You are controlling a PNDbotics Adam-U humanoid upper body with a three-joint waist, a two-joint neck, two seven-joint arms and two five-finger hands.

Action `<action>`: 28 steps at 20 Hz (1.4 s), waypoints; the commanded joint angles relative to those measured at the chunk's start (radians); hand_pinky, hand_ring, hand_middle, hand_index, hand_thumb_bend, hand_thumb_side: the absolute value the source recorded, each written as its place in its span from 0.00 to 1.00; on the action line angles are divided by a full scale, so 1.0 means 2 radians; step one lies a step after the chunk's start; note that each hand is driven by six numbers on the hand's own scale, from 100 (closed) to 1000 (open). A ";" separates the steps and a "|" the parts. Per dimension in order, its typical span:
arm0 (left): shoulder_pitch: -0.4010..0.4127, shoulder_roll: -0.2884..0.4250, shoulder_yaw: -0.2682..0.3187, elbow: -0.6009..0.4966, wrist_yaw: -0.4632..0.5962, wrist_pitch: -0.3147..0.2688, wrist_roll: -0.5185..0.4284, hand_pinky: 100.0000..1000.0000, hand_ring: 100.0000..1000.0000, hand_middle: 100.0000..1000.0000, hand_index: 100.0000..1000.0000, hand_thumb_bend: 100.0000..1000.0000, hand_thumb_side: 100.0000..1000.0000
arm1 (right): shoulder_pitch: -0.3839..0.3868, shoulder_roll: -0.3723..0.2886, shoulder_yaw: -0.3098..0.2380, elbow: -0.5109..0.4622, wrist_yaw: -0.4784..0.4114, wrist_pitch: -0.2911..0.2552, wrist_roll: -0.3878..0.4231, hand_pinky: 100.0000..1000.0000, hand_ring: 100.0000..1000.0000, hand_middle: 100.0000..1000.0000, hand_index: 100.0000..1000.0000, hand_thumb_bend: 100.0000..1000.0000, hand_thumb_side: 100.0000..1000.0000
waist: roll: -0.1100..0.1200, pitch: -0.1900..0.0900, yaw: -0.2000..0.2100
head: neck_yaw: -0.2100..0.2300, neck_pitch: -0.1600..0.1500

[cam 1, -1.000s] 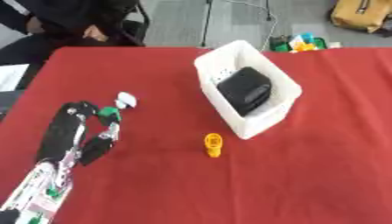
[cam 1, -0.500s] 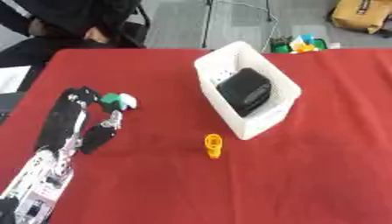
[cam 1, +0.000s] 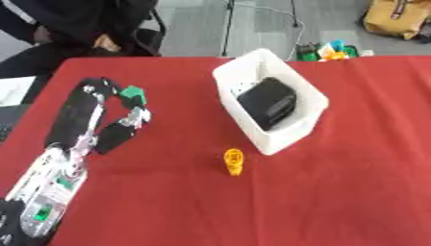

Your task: Pick up objects on the table and place them in the box.

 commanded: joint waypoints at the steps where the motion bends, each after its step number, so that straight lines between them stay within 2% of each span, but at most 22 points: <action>1: -0.021 0.021 -0.004 -0.012 0.003 -0.004 -0.006 0.99 0.78 0.64 0.56 0.00 0.77 | -0.001 -0.011 0.001 -0.012 -0.004 0.003 0.001 0.74 0.75 0.60 0.70 0.00 1.00 | 0.001 -0.013 -0.001 | 0.002 0.004; 11: -0.095 0.018 -0.023 0.006 0.015 -0.014 -0.026 0.98 0.77 0.63 0.56 0.00 0.77 | 0.001 -0.012 0.004 -0.012 -0.006 0.003 0.004 0.74 0.75 0.60 0.70 0.00 1.00 | 0.005 -0.016 -0.008 | 0.004 0.006; 28: -0.184 -0.014 -0.039 0.045 0.032 -0.021 -0.045 0.96 0.75 0.61 0.55 0.00 0.79 | 0.003 -0.011 0.007 -0.012 -0.007 0.004 0.008 0.74 0.75 0.60 0.70 0.00 1.00 | 0.007 -0.019 -0.014 | 0.004 0.004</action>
